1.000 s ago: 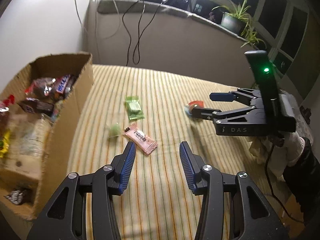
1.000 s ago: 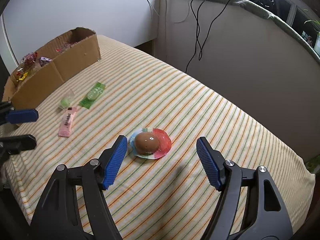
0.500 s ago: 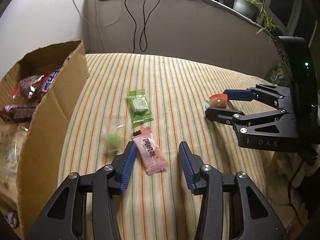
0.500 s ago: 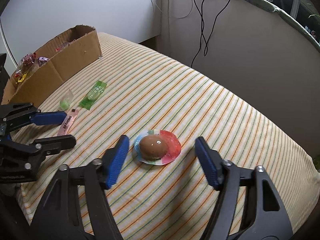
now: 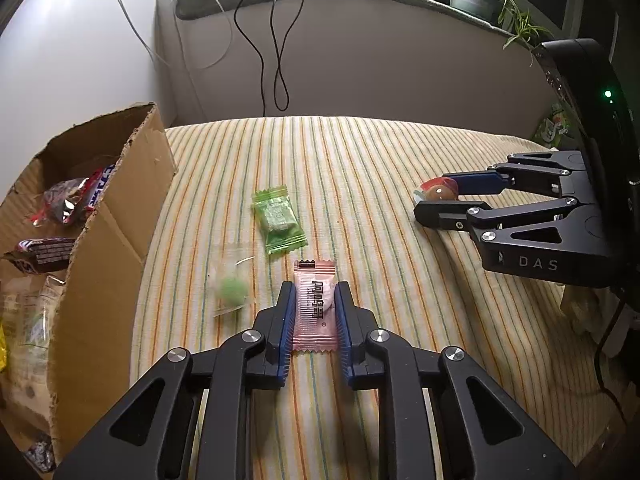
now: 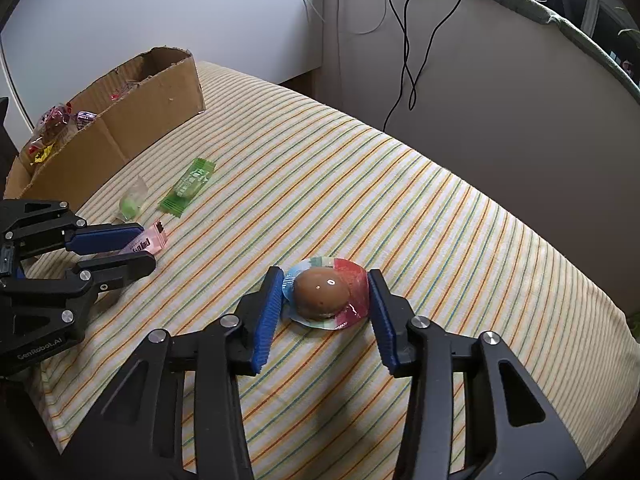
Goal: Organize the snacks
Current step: 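Grasp the pink candy packet with the left gripper while the right gripper grasps the brown egg candy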
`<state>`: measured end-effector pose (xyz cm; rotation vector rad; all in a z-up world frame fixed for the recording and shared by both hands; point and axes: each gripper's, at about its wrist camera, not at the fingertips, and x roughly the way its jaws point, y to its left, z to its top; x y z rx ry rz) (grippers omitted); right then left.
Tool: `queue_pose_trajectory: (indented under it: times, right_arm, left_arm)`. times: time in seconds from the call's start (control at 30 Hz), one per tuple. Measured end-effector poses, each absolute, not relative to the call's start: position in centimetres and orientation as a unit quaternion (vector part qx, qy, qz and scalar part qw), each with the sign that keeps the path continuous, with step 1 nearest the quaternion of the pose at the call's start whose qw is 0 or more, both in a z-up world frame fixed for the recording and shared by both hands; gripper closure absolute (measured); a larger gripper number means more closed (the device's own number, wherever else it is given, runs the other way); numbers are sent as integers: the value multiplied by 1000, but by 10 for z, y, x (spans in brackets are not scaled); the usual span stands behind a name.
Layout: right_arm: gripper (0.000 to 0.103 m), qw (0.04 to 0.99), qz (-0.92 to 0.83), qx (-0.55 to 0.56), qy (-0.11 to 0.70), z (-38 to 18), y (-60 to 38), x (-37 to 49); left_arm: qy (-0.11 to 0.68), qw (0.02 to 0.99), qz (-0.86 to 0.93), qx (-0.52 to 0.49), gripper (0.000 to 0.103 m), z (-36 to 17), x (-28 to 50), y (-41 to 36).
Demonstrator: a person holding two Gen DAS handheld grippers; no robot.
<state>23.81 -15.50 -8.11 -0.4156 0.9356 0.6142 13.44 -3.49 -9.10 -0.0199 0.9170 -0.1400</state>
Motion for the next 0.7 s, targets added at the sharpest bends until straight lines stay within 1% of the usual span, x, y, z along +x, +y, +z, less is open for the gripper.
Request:
queue_pose_trajectory:
  times: [0.33, 0.7]
  right_arm:
    - [63, 833, 285, -179, 439, -71, -162, 228]
    - [63, 844, 302, -173, 408, -33, -146, 208]
  left_arm:
    - [419, 904, -76, -29, 86, -71, 115, -19]
    - [371, 925, -65, -44, 86, -36, 85, 11]
